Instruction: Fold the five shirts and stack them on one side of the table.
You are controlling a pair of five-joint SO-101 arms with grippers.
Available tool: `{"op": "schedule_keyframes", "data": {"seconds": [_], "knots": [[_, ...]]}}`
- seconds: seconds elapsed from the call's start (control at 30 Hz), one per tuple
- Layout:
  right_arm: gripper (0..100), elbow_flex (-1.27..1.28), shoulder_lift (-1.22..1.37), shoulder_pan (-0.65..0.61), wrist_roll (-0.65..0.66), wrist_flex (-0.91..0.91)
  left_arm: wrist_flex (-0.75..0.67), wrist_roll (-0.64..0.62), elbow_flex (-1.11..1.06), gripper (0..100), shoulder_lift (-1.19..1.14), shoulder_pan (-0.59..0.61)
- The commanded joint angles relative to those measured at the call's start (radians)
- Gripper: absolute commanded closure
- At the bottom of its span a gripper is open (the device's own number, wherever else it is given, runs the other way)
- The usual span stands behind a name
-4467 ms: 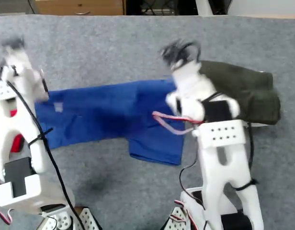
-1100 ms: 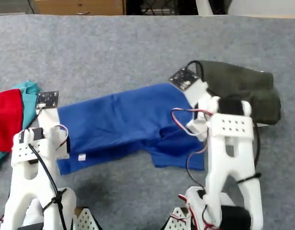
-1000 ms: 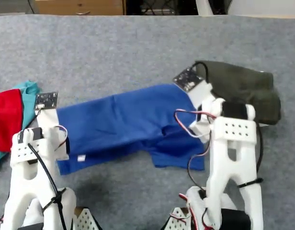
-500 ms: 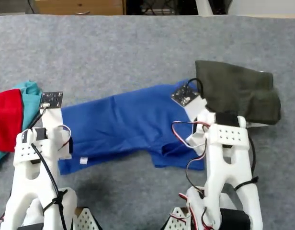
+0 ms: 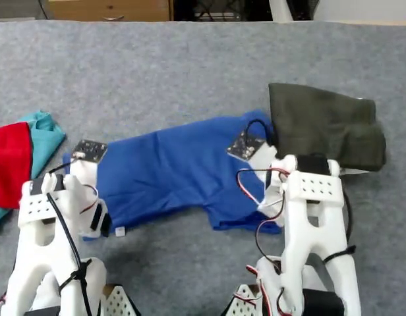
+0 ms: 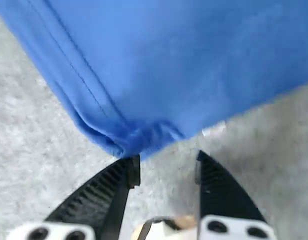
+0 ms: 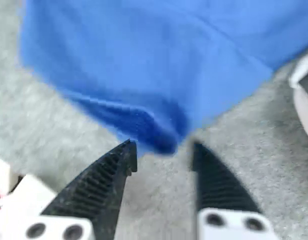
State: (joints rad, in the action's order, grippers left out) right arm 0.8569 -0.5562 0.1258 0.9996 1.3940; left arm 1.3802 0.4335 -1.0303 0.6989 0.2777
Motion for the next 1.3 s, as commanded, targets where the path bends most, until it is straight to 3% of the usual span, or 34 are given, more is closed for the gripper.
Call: {"op": "schedule_keyframes", "data": {"seconds": [0.0, 0.1, 0.2, 0.23, 0.27, 0.33, 0.57, 0.67, 0.8, 1.07, 1.27], "knots": [[63.4, -0.153, -0.059, 0.008, 0.04, 0.091, 0.138, 0.058, 0.163, 79, 0.023, 0.001], [69.6, -0.286, -0.073, 0.008, 0.04, 0.16, 0.247, 0.163, 0.337, 79, 0.023, 0.001], [88.1, -0.389, -0.073, 0.002, 0.035, 0.192, 0.334, 0.222, 0.547, 91, 0.012, -0.001], [95.9, -0.412, -0.068, -0.003, 0.02, 0.186, 0.331, 0.206, 0.607, 97, 0.011, -0.002], [99.1, -0.429, -0.059, -0.02, -0.003, 0.167, 0.319, 0.175, 0.651, 97, 0.009, -0.002], [93.9, -0.453, -0.025, -0.052, -0.068, 0.137, 0.245, 0.087, 0.684, 94, -0.008, -0.002], [98.4, -0.587, 0.268, -0.219, -0.358, -0.146, -0.262, -0.184, 0.522, 97, -0.301, -0.002], [98.4, -0.676, 0.447, -0.23, -0.503, -0.285, -0.425, -0.209, 0.512, 97, -0.473, -0.001], [98.4, -0.811, 0.684, -0.209, -0.575, -0.358, -0.575, -0.213, 0.512, 97, -0.651, -0.001], [98.4, -1.021, 1.084, -0.201, -0.578, -0.358, -0.624, -0.216, 0.529, 97, -0.79, 0.084], [98.4, -1.15, 1.155, -0.195, -0.58, -0.278, -0.615, -0.215, 0.529, 97, -0.789, 0.09]]}}
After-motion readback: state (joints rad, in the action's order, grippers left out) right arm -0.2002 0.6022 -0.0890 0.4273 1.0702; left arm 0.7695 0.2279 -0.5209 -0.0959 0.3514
